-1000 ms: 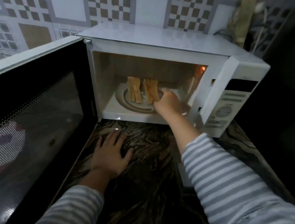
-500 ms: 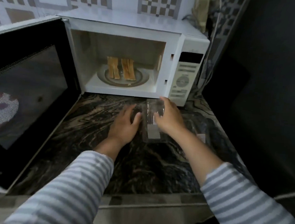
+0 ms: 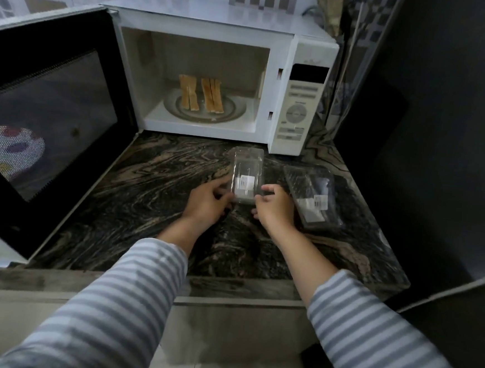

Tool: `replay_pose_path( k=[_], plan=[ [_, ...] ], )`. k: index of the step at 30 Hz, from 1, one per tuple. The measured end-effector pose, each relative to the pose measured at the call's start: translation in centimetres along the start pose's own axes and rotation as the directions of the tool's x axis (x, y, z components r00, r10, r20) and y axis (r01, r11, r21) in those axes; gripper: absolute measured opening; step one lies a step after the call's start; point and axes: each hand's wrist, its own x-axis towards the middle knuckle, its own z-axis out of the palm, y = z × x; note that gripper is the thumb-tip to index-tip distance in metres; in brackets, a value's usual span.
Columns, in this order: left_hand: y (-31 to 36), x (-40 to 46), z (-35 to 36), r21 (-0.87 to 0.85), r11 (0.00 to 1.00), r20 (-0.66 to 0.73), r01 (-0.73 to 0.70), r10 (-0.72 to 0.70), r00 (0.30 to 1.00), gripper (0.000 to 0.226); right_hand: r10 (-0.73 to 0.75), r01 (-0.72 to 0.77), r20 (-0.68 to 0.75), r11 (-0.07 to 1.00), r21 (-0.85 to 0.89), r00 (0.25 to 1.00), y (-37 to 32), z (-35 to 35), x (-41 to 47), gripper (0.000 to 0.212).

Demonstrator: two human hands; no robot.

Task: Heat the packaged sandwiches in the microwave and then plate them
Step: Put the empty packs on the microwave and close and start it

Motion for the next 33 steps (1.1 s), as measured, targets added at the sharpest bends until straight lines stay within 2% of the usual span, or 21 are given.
replay_pose_path(
  k=[3, 8, 13, 23, 26, 29, 32, 33],
  plan=[
    [0.0, 0.3, 0.2, -0.089, 0.993, -0.024, 0.081, -0.084, 0.996, 0.041, 0.084, -0.079, -0.039, 0.990, 0.117, 0.996, -0.2, -0.1, 0.3, 0.013],
    [0.6, 1.2, 0.5, -0.227, 0.944, -0.030, 0.238, -0.251, 0.968, 0.030, 0.221, -0.230, 0.067, 0.923, 0.307, 0.973, -1.3, -0.7, 1.1, 0.025],
    [0.2, 1.8, 0.4, -0.215, 0.939, -0.077, 0.270, -0.292, 0.953, 0.025, 0.284, -0.323, 0.170, 0.902, 0.285, 0.944, -2.3, -1.2, 1.5, 0.025],
    [0.4, 2.4, 0.2, -0.141, 0.945, -0.099, 0.294, -0.309, 0.946, 0.026, 0.308, -0.349, 0.188, 0.901, 0.256, 0.933, -2.6, -1.0, 2.2, 0.027],
    [0.1, 2.3, 0.2, -0.151, 0.944, -0.127, 0.295, -0.314, 0.941, 0.027, 0.268, -0.314, 0.191, 0.907, 0.280, 0.944, -2.2, -0.6, 1.9, 0.041],
    [0.3, 1.7, -0.1, -0.101, 0.952, -0.109, 0.291, -0.301, 0.947, 0.039, 0.194, -0.239, 0.201, 0.943, 0.230, 0.960, -1.8, 0.0, 1.4, 0.058],
    [0.8, 0.9, -0.5, -0.055, 0.960, -0.019, 0.274, -0.275, 0.961, 0.069, 0.136, -0.186, 0.255, 0.966, 0.182, 0.957, -2.0, 0.0, 1.3, 0.061],
    [0.9, 0.8, -0.7, -0.067, 0.959, 0.010, 0.275, -0.275, 0.961, 0.073, 0.134, -0.188, 0.277, 0.966, 0.178, 0.952, -2.1, -0.1, 1.3, 0.061]
  ],
)
